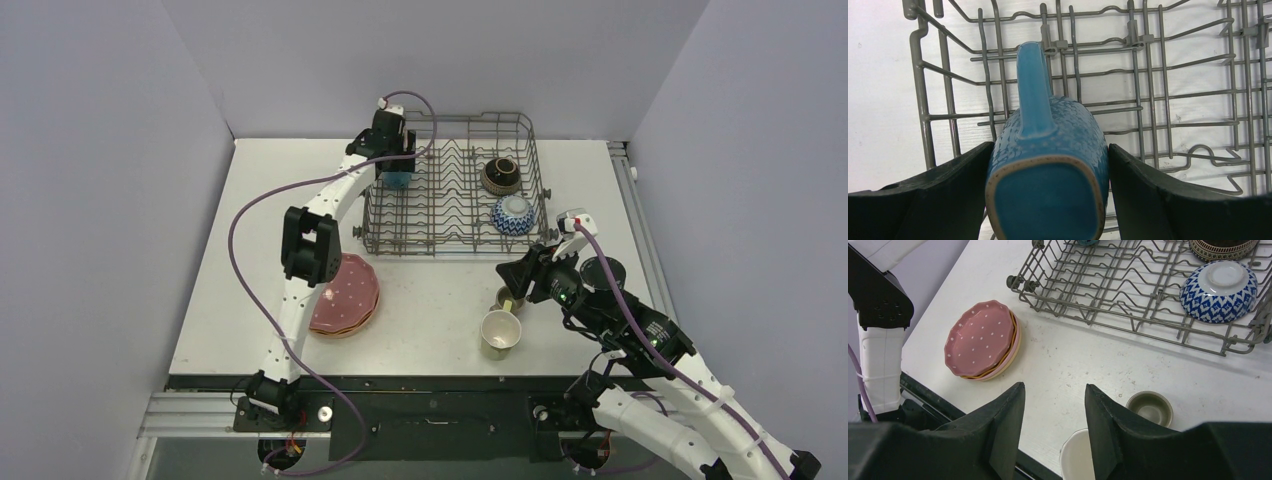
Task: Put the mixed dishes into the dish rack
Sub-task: Turn the cup upside down in the dish rack.
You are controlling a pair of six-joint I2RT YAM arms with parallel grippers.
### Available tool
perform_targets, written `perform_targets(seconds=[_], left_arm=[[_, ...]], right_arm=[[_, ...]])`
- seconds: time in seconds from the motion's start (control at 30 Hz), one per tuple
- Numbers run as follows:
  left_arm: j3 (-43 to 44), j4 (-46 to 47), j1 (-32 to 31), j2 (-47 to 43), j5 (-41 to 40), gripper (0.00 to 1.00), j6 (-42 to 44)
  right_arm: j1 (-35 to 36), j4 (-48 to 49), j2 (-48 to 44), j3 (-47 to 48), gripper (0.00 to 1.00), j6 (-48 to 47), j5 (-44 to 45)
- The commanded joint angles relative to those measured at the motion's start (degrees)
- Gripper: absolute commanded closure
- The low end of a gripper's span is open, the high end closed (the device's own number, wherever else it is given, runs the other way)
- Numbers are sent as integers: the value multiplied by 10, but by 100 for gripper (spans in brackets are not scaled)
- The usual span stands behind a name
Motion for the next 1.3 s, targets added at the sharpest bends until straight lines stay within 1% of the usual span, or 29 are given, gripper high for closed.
perform_targets(seconds=[0.0, 0.03, 0.07, 0.1, 0.17, 0.2, 0.23, 0.27, 0.3, 0.47, 0.5, 0.87, 1.27], left_arm=[[39, 30, 1, -7, -7, 77, 10], [39, 30, 1, -6, -7, 75, 10], [39, 31, 1, -7, -6, 69, 10], [39, 32, 1, -7, -6, 65, 10], [39, 33, 1, -7, -5, 54, 11], [39, 33, 1, -7, -5, 51, 12], [39, 34, 1, -8, -5, 46, 13], [39, 35, 1, -8, -5, 43, 13], [40, 35, 0, -9, -5, 39, 15], [39, 35, 0, -15, -6, 30, 21], [39, 35, 0, -16, -5, 27, 23], [34, 40, -2, -26, 4, 10, 29], [0, 47, -8, -78, -15, 3, 38]], right_arm=[[-3, 27, 4, -2, 55, 3, 5], [-3, 27, 4, -2, 55, 2, 5], [-3, 27, 5, -2, 55, 2, 5], [-3, 26, 5, -2, 54, 1, 5], [-3, 26, 5, -2, 53, 1, 6], [-3, 26, 6, -2, 52, 1, 6], [-3, 26, 7, -2, 52, 0, 6], [-3, 27, 8, -3, 51, 0, 6], [-3, 28, 9, -3, 50, 0, 5], [-3, 31, 16, 0, 48, -4, 1], [-3, 32, 17, -1, 47, -4, 0], [-3, 36, 21, 1, 40, -7, -5], [-3, 22, 12, 13, 38, -5, -3]])
